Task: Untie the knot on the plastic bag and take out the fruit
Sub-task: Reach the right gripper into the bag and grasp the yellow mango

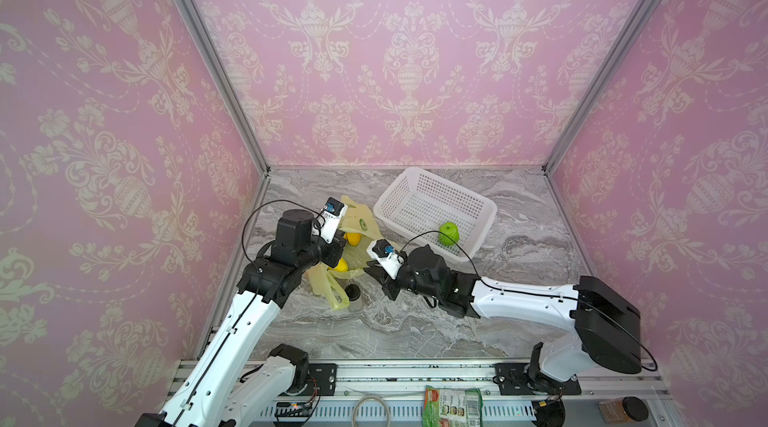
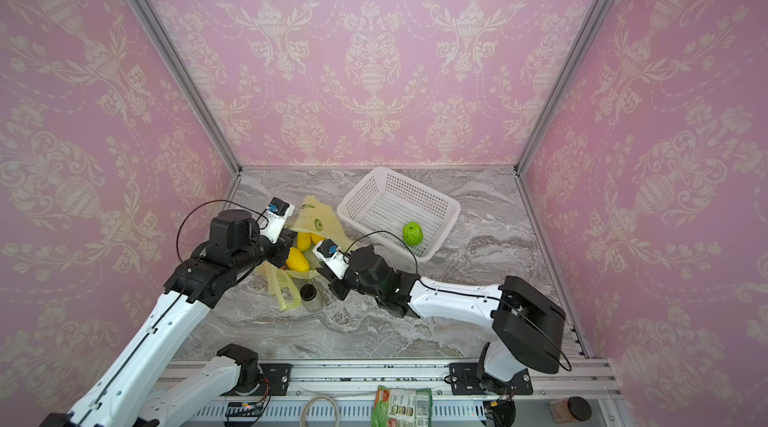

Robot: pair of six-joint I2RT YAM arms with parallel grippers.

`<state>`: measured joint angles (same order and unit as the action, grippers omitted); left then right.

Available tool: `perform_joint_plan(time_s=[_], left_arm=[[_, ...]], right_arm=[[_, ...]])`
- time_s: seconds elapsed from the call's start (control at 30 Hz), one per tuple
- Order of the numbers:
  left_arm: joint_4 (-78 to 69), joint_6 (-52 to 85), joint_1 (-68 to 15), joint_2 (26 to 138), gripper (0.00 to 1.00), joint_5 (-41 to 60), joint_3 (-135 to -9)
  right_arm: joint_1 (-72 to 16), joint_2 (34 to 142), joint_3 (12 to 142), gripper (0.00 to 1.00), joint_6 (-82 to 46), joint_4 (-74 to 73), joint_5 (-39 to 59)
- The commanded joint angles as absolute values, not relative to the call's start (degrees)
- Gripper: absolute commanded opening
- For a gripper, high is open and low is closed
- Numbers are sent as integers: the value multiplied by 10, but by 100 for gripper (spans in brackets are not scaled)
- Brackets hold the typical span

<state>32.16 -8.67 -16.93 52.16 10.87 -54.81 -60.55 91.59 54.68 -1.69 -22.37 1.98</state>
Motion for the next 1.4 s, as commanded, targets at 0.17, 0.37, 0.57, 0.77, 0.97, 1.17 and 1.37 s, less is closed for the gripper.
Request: perform_joint_plan(time_s=[0.17, 0.37, 0.57, 0.77, 0.97, 1.17, 1.37], left_arm=[[317, -88, -167, 506, 0, 117, -543], [314, -88, -167, 499, 2, 116, -541], [314, -88, -167, 499, 2, 119, -541], [314, -86, -167, 498, 2, 120, -541], [314, -87, -167, 498, 3, 119, -541], [314, -87, -167, 497, 3, 119, -541], [319, -87, -167, 500, 3, 98, -541]], right_arm=[[-601, 1086, 729, 15, -56, -104, 6], [-577, 1192, 843, 16, -102, -43, 23], [-567, 1251, 906, 40, -117, -25, 63], [-565, 1307, 969, 63, -128, 3, 69], [-565, 1363, 1035, 73, -138, 41, 75], [-564, 1383, 1064, 58, -143, 63, 79], [-564, 1310, 979, 36, -145, 9, 70]])
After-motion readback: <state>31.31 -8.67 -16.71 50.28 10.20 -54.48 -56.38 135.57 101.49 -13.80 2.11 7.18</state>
